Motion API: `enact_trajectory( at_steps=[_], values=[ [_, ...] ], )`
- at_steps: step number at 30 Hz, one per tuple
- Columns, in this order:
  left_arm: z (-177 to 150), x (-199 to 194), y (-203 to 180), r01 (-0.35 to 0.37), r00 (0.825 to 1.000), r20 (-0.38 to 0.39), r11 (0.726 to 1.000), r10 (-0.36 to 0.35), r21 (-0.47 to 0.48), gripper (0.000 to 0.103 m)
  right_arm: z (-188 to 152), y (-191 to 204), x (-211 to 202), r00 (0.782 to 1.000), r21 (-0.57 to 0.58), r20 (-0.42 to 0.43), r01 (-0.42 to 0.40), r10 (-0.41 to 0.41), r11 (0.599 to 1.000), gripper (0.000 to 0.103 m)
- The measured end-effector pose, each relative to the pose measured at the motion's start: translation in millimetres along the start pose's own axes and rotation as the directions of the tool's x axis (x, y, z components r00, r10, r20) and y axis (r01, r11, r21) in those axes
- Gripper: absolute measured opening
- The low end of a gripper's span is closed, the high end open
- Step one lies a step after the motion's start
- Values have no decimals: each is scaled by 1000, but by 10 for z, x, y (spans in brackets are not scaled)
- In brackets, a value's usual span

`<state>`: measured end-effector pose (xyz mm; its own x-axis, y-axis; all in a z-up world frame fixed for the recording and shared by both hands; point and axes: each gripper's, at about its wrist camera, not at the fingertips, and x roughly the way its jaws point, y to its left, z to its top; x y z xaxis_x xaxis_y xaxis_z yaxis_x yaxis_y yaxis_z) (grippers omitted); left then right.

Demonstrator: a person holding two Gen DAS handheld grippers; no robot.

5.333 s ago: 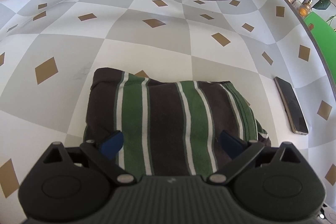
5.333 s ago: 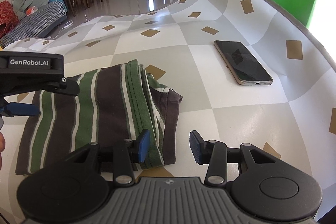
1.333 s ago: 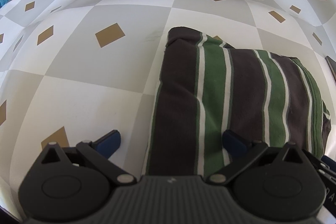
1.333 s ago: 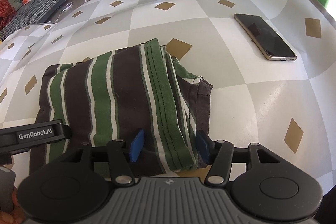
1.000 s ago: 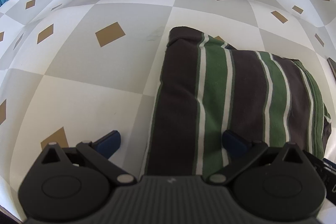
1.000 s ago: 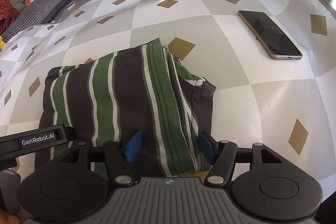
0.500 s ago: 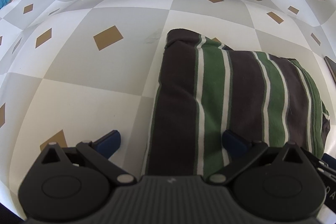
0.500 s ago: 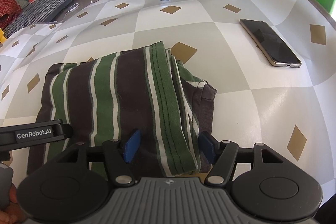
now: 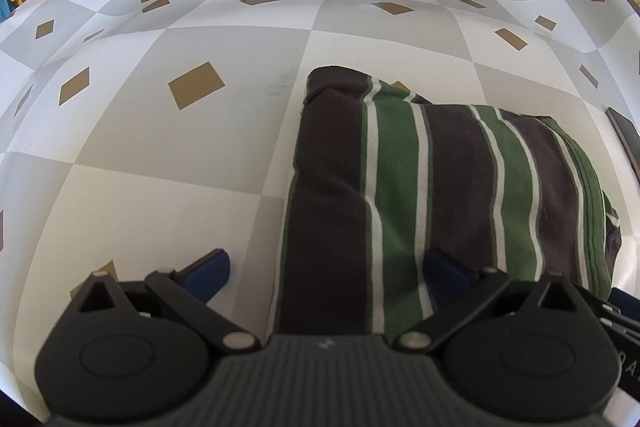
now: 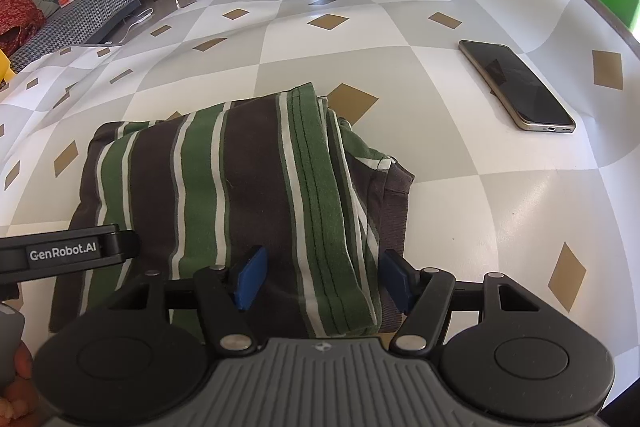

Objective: Fold clothes

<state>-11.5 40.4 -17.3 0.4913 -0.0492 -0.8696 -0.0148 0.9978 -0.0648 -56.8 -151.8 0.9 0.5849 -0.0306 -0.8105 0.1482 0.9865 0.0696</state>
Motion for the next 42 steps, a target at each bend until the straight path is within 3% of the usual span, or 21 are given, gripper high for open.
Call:
enact_trajectory(
  at_steps=[28, 42],
  values=[
    [14, 4, -117, 92, 996, 13, 994, -93, 67, 103, 15, -19, 9, 1000, -10, 1, -8, 8, 1000, 64],
    [36, 3, -75, 96, 995, 12, 994, -96, 56, 103, 308, -212, -87, 987, -39, -32, -158, 157, 987, 63]
  ],
)
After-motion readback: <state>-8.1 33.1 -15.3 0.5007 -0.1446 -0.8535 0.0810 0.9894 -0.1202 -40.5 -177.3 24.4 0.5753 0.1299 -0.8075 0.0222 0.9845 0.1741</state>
